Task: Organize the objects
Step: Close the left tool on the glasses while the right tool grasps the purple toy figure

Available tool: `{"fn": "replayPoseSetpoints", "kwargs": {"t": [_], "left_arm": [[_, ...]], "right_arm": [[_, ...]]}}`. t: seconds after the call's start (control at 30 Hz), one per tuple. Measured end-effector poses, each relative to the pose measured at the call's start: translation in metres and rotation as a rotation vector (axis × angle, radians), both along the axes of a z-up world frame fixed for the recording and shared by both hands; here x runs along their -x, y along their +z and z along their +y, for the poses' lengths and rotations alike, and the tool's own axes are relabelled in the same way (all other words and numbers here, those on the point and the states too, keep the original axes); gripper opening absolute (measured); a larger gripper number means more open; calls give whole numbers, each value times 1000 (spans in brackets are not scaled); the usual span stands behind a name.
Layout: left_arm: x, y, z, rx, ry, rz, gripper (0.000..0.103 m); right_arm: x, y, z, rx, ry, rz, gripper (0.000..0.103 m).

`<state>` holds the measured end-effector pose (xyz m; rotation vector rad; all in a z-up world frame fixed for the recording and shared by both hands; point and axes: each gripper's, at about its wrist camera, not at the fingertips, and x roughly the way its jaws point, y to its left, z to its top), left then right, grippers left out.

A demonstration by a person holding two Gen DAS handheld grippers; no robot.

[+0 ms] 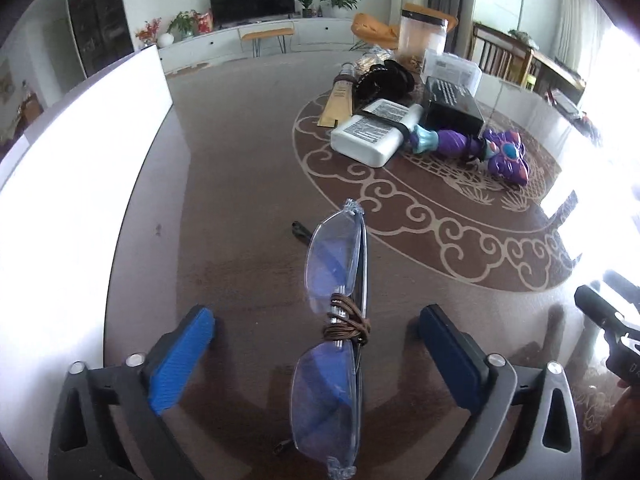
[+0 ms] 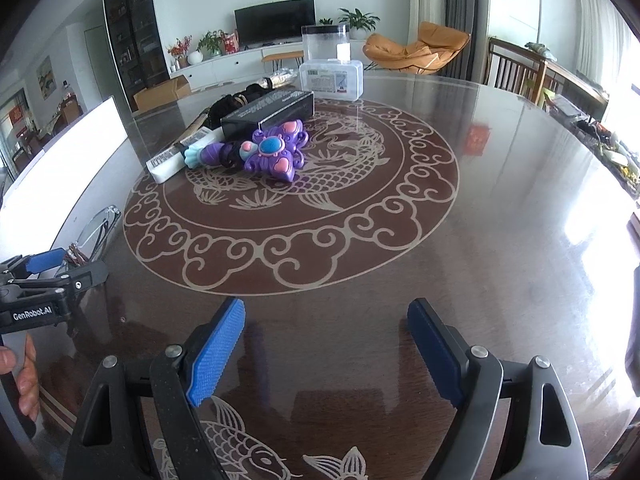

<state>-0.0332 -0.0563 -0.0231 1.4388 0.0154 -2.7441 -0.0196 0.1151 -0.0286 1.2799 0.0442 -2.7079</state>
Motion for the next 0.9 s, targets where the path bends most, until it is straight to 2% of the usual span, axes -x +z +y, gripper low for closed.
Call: {"fn": "replayPoseSetpoints", "kwargs": {"t": [0.1,0.27,0.33,0.4,0.53,0.67,0.73,0.8,0.9], "left_arm": [[0,0,-1,-2,2,3,103],[2,0,0,-2,2,5,103],[2,0,0,-2,2,5,103],[2,0,0,-2,2,5,103],[2,0,0,-2,1,5,103],[2,-1,0,-2,0,5,103],[3,0,0,-4,0,5,103],[1,1,0,-5,-1,6,103],[1,2,0,-5,-2,6,103]], "right_arm": [[1,-1,-2,-10,10,-10,90],[3,-2,-5,-33,17,-18,91],[8,0,-6,6,68,-23,91],[28,10,-10,27,132,-18,91],[98,35,-33,-51,258,-16,91],[160,27,-72,-134,423,-118,90],[170,18,-88,-174,472,-164,84],[171,13,-95,-176,499,-206,65],[155,10,-91,-141,493,-270,65]]}}
